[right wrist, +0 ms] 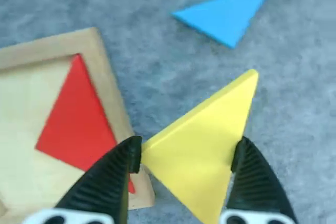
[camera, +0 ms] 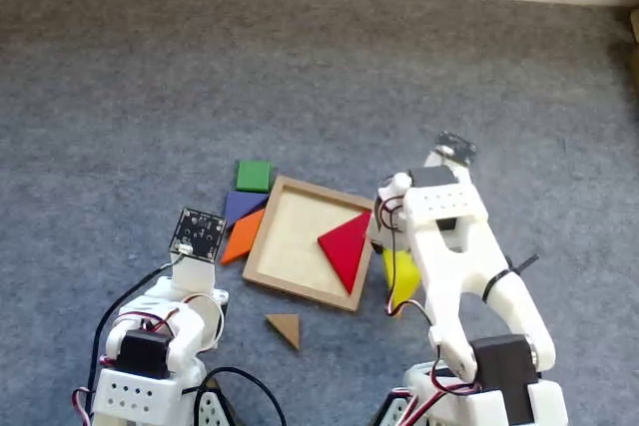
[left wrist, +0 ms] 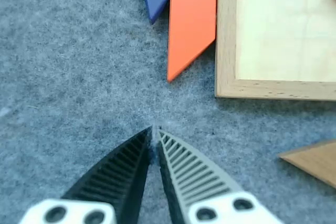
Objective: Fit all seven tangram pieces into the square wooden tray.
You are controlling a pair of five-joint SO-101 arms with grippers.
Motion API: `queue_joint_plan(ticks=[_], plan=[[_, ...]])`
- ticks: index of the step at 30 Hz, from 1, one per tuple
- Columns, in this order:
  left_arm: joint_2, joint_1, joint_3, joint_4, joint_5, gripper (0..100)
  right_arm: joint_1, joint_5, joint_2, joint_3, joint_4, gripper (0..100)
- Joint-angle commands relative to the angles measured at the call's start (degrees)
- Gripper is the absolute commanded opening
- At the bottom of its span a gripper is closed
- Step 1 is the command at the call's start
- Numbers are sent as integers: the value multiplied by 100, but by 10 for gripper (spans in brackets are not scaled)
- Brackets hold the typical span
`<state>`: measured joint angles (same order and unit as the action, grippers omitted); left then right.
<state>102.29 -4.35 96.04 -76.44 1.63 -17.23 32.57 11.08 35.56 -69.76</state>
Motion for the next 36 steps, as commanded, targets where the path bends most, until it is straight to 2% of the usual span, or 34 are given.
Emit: queue_joint_plan(ticks=[1, 5, 15, 25, 29, 36], plan=[[127, 48, 110, -9, 53, 5, -145, -396, 286, -620, -75, 70], [127, 48, 110, -9, 53, 5, -259, -932, 268, -1051, -101, 70], [127, 48, 110, -9, 53, 5, -1138, -2752, 215, -1314, -40, 70], [127, 48, 110, -9, 53, 5, -1499, -4563, 215, -1270, 1130, 70], [127, 48, 110, -9, 53, 5, -1560, -4870, 207, -1270, 1420, 70], [127, 48, 110, -9, 53, 5, -1429, -4835, 259, -1297, 1182, 70]])
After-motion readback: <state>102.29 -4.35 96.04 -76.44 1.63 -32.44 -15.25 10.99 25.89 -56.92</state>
